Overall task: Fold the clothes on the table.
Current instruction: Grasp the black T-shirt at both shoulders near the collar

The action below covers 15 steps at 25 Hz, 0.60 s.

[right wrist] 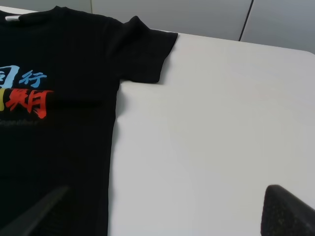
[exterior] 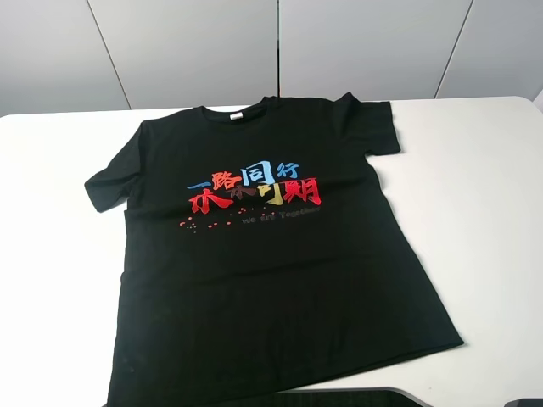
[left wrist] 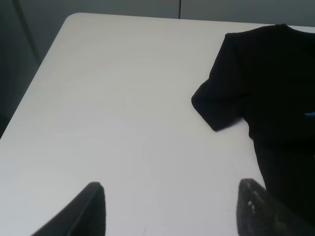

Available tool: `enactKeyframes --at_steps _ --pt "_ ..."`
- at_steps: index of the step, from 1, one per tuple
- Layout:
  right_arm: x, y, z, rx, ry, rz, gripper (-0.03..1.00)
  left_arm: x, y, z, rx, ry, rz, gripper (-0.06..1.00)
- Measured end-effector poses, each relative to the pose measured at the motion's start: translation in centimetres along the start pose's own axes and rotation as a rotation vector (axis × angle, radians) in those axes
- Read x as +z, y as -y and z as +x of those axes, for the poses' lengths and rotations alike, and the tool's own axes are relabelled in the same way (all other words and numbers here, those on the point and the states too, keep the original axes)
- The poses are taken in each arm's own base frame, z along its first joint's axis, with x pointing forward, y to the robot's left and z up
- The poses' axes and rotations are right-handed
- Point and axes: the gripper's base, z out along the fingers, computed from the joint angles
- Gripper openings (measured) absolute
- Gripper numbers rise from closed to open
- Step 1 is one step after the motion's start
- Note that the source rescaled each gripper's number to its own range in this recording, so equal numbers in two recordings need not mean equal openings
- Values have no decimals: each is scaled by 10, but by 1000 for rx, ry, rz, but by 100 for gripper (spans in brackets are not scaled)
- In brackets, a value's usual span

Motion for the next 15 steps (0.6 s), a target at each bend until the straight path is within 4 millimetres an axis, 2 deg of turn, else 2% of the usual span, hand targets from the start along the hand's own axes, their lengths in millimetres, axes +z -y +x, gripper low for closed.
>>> enactKeyframes --at_steps 15 --pt "0 4 1 -67 -10 46 83 0 -1 0 3 1 -6 75"
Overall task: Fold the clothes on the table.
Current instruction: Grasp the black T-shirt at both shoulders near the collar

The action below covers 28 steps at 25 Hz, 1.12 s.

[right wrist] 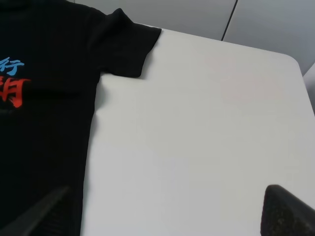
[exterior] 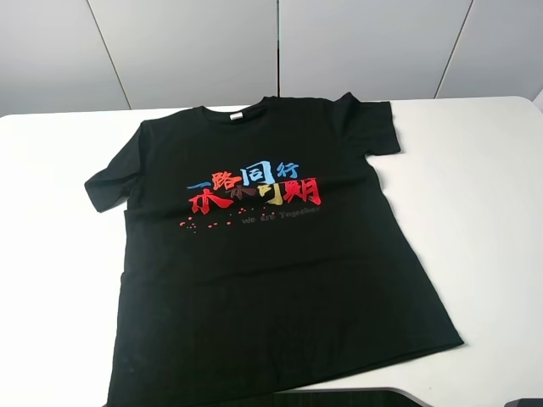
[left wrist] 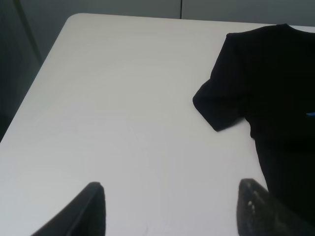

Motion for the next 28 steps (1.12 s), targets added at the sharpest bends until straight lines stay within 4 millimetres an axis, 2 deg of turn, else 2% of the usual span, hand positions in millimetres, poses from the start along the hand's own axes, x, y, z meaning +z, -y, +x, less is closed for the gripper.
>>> enactKeyframes --at_steps 8,17,20,23,28 --pt "0 0 0 2 1 -4 83 1 -6 0 34 4 -63 75" --pt "-3 -2 -3 10 18 -28 80 2 -5 0 82 -1 -51 75" --pt "-5 1 -17 -4 -6 -33 80 7 0 -5 101 -43 -14 75" --pt "-2 7 -40 -41 -57 -40 80 9 5 -22 132 -37 27 75" --pt "20 18 -87 -160 -185 -83 80 19 14 -57 201 -52 87 75"
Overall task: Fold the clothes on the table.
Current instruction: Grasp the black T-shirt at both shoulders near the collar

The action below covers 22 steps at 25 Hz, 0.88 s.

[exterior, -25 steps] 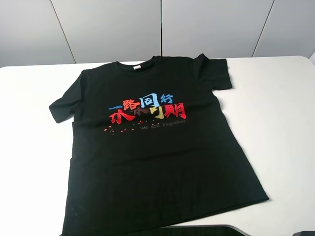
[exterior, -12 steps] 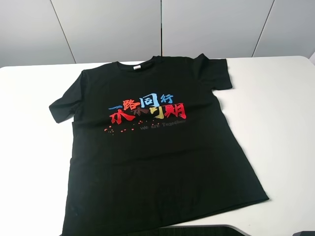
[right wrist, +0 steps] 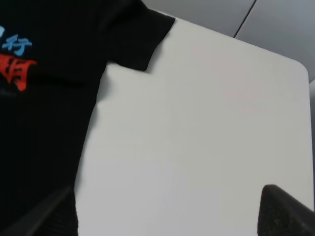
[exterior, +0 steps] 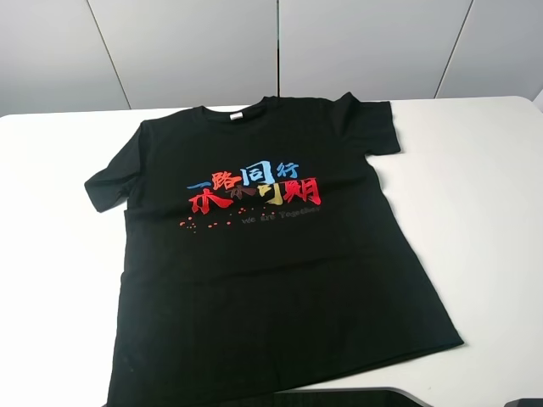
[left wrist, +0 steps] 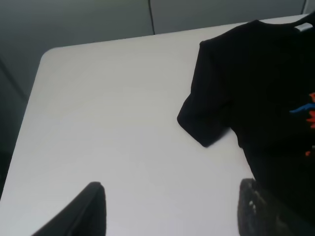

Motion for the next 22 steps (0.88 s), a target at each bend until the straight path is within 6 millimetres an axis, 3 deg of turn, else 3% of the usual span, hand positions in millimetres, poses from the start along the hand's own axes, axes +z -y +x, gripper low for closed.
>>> enactKeyframes --at_steps 5,9,12,17,22 --pt "35 19 -54 -105 -94 -81 80 37 0 -30 153 -121 59 75" --pt "80 17 -99 -224 -137 -199 80 82 4 -51 188 -206 156 75" --pt "124 7 -122 -293 -213 -283 80 114 9 -64 207 -254 252 75" --pt "195 -9 -135 -408 -317 -373 80 164 20 -67 329 -354 443 75" --pt "260 -21 -128 -471 -424 -445 80 212 24 -54 360 -478 524 75"
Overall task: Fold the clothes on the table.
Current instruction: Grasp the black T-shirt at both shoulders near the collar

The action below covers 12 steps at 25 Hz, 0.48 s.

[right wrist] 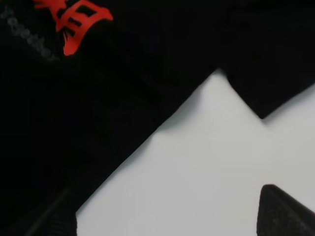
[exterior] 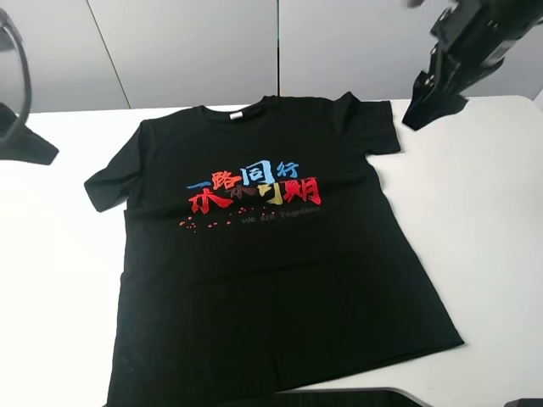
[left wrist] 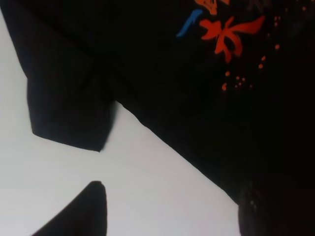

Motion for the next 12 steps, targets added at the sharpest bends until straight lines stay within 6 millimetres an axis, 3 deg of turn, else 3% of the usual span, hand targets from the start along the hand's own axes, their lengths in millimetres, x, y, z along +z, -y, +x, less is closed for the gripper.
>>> enactKeyframes --at_steps 6,12 --pt "64 12 -8 -59 -113 -119 80 58 -12 -10 47 -152 91 75" --pt "95 16 -7 -189 -160 -166 80 101 -13 -29 259 -299 90 75"
